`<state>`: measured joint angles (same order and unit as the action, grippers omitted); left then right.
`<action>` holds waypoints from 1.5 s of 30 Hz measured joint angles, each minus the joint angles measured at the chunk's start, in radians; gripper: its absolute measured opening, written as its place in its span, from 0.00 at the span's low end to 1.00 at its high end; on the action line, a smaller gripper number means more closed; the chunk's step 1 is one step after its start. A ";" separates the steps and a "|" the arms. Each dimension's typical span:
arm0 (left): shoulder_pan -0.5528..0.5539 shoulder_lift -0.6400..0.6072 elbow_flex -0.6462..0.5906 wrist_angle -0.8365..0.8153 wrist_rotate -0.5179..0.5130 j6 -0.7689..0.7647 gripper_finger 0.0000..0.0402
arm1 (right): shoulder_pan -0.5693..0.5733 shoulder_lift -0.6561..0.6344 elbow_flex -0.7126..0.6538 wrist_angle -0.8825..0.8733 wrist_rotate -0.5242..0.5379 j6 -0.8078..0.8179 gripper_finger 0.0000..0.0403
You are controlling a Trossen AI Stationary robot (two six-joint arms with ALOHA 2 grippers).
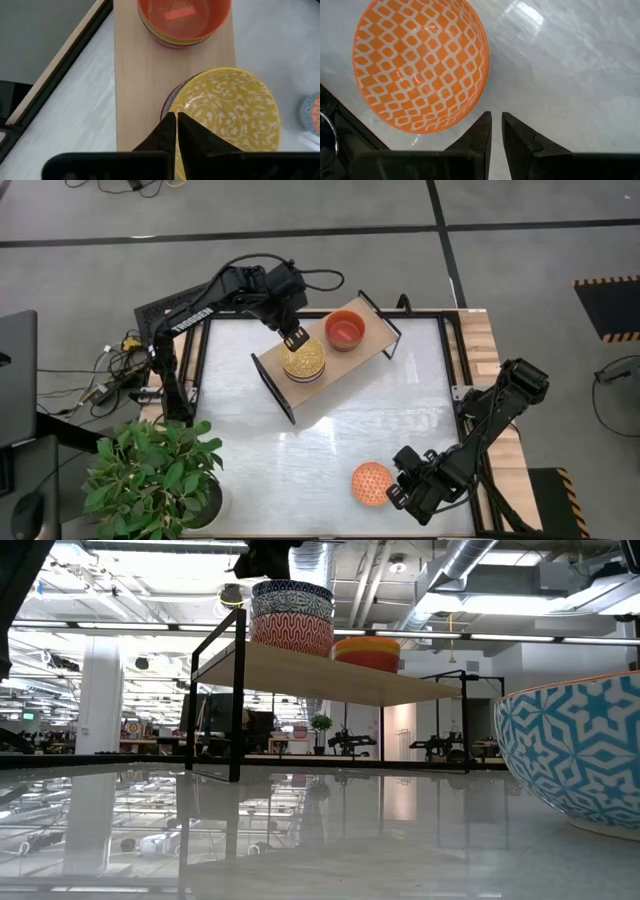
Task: Place and stack bowls onto a shelf
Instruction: Stack the patterned yellow bowl on top of the patterned red bowl on the shelf, then stack the patterned orange bowl on top of the patterned yellow bowl on the shelf
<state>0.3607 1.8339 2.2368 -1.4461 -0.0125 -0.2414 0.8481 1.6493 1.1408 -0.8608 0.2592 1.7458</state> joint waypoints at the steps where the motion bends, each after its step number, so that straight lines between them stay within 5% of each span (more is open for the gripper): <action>1: 0.000 0.000 -0.008 0.003 -0.003 0.001 0.00 | 0.000 0.000 0.000 0.000 0.000 0.000 0.18; 10: -0.007 0.001 -0.149 0.049 0.005 -0.005 0.00 | 0.000 0.000 0.000 0.005 0.000 0.000 0.18; 19: -0.007 -0.003 -0.150 0.057 0.003 -0.023 0.00 | 0.002 0.000 0.000 0.002 0.000 0.000 0.18; 31: -0.085 -0.007 -0.001 0.126 0.159 -0.027 0.00 | -0.015 0.000 0.000 0.010 0.033 -0.173 0.19; 38: -0.191 -0.007 0.073 0.223 0.162 0.049 0.02 | -0.050 -0.017 0.000 0.023 0.055 -0.184 0.36; 45: -0.330 -0.001 0.082 0.285 0.159 0.042 0.13 | -0.048 -0.045 0.001 0.032 0.054 -0.120 0.55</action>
<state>0.0304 1.8327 2.3184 -1.1610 0.1467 -0.1991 0.7997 1.6045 1.1416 -0.8291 0.3133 1.6260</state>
